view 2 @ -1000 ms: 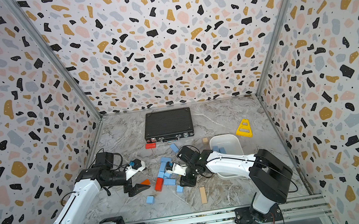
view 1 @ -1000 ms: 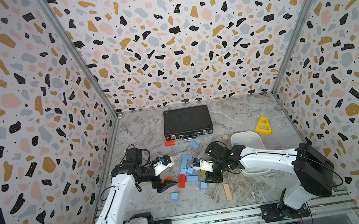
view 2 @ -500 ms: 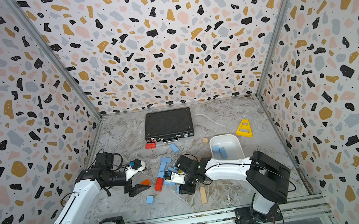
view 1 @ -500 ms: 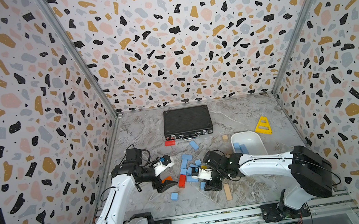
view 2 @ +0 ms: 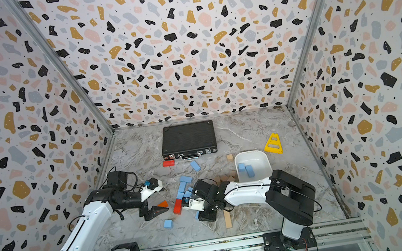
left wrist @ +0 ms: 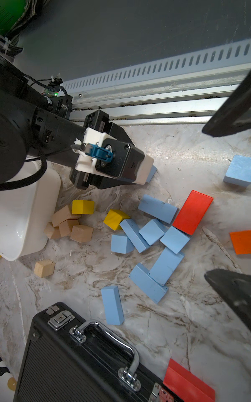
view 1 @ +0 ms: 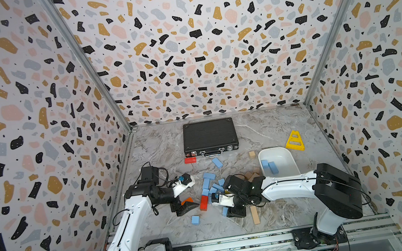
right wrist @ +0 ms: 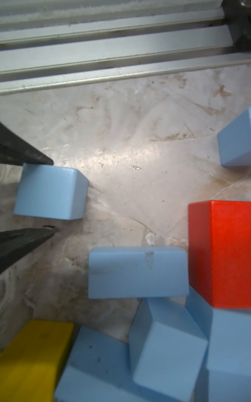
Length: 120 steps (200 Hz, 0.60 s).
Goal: Pick out the blue building blocks
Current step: Pick up the building block from the center of the board.
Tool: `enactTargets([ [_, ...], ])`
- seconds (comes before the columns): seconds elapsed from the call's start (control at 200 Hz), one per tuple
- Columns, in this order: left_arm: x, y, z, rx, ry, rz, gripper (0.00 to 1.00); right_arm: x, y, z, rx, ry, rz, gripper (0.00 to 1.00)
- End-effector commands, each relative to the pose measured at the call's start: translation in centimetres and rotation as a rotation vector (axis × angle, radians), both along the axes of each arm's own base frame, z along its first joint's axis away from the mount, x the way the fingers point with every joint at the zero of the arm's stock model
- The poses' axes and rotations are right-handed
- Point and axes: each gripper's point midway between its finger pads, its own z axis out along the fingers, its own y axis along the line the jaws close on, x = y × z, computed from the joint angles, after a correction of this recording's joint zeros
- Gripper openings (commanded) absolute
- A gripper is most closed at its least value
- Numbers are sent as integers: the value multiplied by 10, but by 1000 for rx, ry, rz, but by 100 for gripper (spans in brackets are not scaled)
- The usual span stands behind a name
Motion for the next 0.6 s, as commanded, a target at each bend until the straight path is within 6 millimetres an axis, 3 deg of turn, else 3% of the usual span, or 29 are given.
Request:
enactTargets([
  [0.0, -3, -3, 2, -32, 10, 0, 95, 7, 13, 9, 35, -14, -32, 49],
  [0.18, -3, -2, 0, -31, 13, 2, 95, 9, 19, 7, 55, -6, -52, 48],
  [0.36, -3, -3, -1, -34, 17, 3, 96, 12, 20, 9, 62, -16, -61, 33],
  [0.486, 2, -5, 3, -70, 47, 32, 96, 18, 20, 21, 84, -46, -95, 27],
  [0.596, 7, -12, 18, -152, 78, 40, 96, 31, 14, 41, 99, -103, -151, 27],
])
